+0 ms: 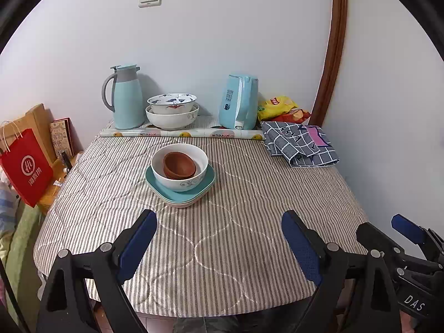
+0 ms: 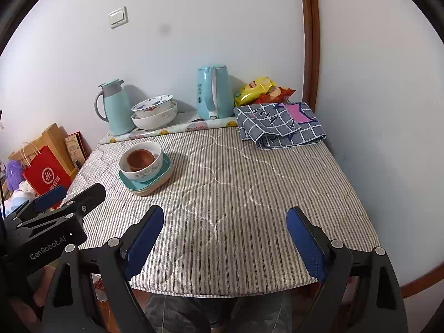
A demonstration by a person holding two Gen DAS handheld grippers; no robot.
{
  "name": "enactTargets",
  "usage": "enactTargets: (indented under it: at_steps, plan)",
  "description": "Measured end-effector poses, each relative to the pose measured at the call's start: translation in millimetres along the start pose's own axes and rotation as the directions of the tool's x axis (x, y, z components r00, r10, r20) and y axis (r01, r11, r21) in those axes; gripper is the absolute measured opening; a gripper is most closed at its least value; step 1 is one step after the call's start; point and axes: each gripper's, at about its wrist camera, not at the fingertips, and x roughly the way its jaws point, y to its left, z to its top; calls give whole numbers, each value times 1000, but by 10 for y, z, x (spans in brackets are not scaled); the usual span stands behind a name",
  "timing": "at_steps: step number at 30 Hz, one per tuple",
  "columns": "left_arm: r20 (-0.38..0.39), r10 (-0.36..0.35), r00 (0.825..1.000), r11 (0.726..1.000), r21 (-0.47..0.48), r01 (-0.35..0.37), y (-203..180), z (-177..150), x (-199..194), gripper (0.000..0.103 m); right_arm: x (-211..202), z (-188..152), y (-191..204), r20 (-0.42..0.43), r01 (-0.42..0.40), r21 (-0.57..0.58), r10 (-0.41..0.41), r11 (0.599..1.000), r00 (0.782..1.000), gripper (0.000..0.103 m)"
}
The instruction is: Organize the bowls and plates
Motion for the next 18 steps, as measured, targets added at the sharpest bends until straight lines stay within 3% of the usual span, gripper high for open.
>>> enactTargets:
  at_steps: [18]
  plan:
    - [-3,-12,1000,1000,-2,12,7,-3,7,91,-20,-10,4,4,-5,0,5,1000,1000,89]
